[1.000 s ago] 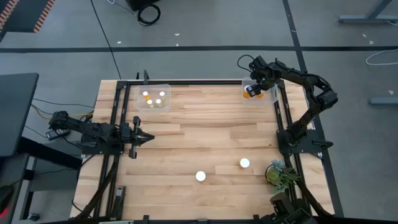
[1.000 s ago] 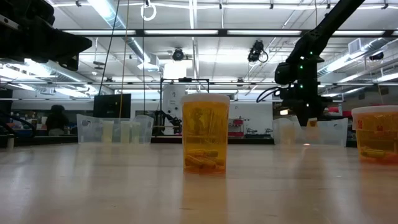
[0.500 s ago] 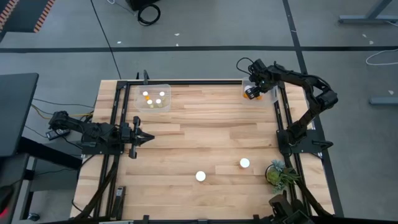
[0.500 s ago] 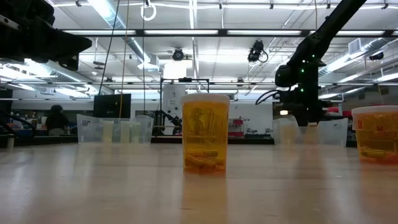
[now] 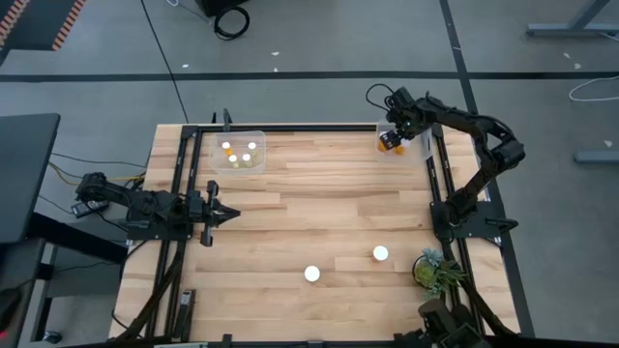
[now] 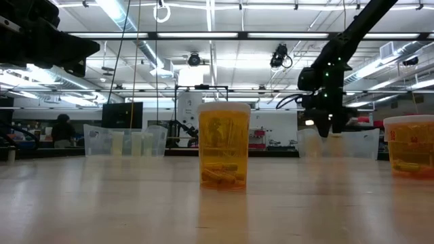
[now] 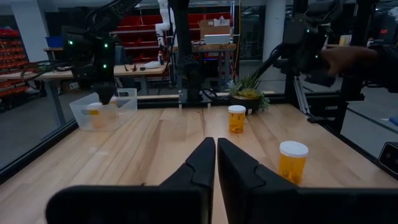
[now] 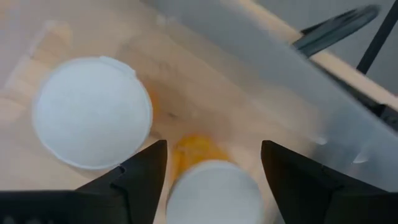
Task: Pick and place medicine bottles into bin by pill shape (circle, oval)
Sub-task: Put the right orange capsule bottle into the right transparent bin
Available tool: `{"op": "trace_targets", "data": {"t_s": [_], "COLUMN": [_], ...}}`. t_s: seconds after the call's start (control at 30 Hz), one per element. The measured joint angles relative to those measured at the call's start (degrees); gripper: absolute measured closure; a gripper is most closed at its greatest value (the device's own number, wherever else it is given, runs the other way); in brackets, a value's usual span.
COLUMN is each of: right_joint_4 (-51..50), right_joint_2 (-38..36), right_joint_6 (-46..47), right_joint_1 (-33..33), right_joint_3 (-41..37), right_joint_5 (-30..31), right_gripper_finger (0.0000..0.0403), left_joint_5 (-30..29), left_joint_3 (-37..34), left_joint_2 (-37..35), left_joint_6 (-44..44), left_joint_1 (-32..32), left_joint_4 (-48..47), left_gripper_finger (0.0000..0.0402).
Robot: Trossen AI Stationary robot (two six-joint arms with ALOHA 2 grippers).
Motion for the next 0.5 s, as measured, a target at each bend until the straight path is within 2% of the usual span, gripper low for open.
{"op": "trace_targets", "data": {"t_s": [0.5], "right_joint_4": [-10.23], "right_joint_2": [-0.05], "right_joint_6": [0.57], "right_joint_1": [1.28], "right_joint_3": [10.39], "right_joint_5": [2.83], "right_gripper_finger": [0.0134], "left_joint_5": [0.00], "left_joint_3": [-0.01], "left_joint_2": [0.00], "left_joint_6": [0.02], "left_joint_1": [0.02], "left_joint_4": [0.00], "left_gripper_finger": [0.0368]}}
